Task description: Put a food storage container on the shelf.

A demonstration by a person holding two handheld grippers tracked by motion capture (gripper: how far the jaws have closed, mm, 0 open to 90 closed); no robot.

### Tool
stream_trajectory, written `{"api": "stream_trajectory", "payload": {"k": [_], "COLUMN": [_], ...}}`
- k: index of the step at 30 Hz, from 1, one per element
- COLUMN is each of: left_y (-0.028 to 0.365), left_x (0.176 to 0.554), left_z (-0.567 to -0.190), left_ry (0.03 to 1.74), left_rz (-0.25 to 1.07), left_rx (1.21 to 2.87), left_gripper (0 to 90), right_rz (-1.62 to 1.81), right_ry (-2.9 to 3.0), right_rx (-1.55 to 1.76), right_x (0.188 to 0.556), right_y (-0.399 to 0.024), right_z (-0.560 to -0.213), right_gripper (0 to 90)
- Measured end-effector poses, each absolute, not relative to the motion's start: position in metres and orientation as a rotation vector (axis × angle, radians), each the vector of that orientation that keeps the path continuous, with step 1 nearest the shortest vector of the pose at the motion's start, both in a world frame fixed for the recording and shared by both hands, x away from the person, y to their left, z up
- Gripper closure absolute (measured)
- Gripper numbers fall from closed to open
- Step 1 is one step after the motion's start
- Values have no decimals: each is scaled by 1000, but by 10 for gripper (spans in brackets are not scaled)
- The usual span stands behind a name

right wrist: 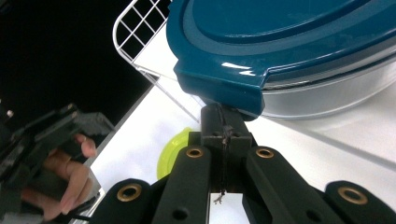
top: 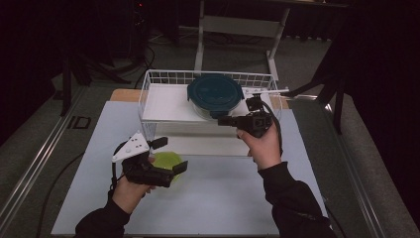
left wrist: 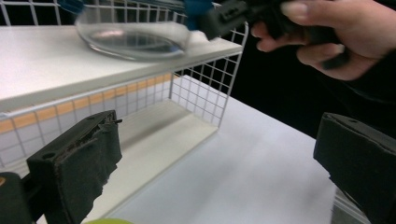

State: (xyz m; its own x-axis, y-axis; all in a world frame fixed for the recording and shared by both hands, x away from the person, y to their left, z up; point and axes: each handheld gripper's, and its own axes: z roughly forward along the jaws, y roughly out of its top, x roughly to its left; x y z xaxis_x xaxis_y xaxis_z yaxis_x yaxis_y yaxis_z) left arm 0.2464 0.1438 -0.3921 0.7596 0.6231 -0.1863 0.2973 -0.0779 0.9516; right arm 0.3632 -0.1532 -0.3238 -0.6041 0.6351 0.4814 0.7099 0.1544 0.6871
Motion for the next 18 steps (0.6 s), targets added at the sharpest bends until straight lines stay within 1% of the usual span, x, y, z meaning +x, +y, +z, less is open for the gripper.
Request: {"api": "stream_trajectory", "payload": {"k": [15,18], "left_y": [143,144], "left_x": [243,243], "left_z": [-407,-411], "left_ry": [738,726], "left_rz": [312,317], "left_rx": [1690,1708], "left_gripper": [6,5], "right_rz": [-1462,-1469], "right_ry": [-2307,-2302], "right_rx": [-1393,-1364], "right_x": [380,377], "right_y": [-152,-151], "right_z": [-325,-325], "right_gripper": [895,867]}}
